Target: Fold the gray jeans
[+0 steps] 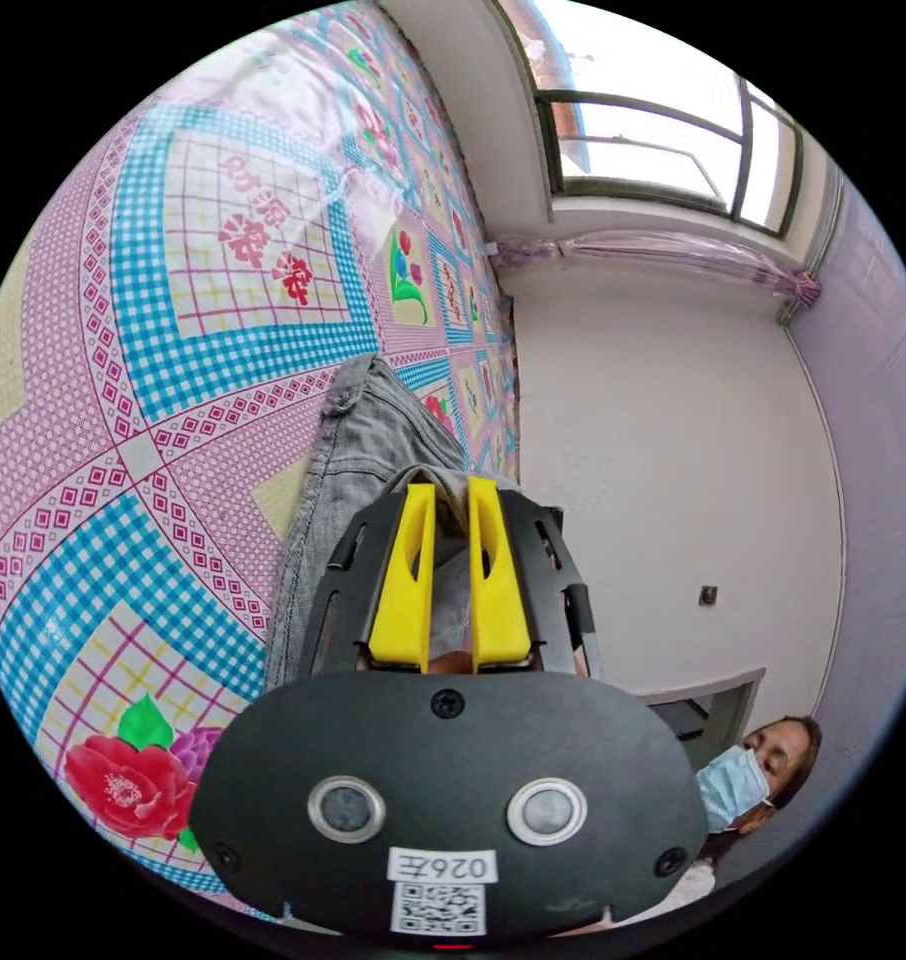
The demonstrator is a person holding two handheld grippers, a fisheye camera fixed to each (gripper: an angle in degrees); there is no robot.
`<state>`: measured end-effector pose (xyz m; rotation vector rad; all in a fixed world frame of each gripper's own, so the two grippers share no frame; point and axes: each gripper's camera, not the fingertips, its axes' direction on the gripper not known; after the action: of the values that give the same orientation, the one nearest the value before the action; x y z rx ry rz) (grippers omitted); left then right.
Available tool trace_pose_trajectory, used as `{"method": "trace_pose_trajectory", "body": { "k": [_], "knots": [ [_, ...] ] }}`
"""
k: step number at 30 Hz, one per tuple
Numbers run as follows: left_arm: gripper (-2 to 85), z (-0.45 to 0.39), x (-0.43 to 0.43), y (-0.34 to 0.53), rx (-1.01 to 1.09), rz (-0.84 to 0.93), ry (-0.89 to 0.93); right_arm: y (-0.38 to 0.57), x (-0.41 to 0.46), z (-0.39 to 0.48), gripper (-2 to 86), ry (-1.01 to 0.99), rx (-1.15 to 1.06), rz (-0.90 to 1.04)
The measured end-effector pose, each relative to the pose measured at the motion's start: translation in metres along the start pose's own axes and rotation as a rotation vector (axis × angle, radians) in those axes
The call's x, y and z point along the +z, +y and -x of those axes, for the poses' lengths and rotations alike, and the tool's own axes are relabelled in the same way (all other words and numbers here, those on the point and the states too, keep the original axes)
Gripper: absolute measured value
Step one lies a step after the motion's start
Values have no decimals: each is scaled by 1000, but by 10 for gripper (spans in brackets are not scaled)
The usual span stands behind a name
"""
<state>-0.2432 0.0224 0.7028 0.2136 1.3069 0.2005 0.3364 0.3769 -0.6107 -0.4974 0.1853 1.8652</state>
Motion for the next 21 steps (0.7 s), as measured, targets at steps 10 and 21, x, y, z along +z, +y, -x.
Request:
{"method": "trace_pose_trajectory", "body": {
  "k": [10, 21],
  "knots": [
    [66, -22, -9, -28, 42, 66, 0, 65, 47, 68, 68, 232, -385, -87],
    [-9, -74, -9, -29, 201, -2, -450, 144, 191, 112, -5, 600, -781, -77]
  ]
}}
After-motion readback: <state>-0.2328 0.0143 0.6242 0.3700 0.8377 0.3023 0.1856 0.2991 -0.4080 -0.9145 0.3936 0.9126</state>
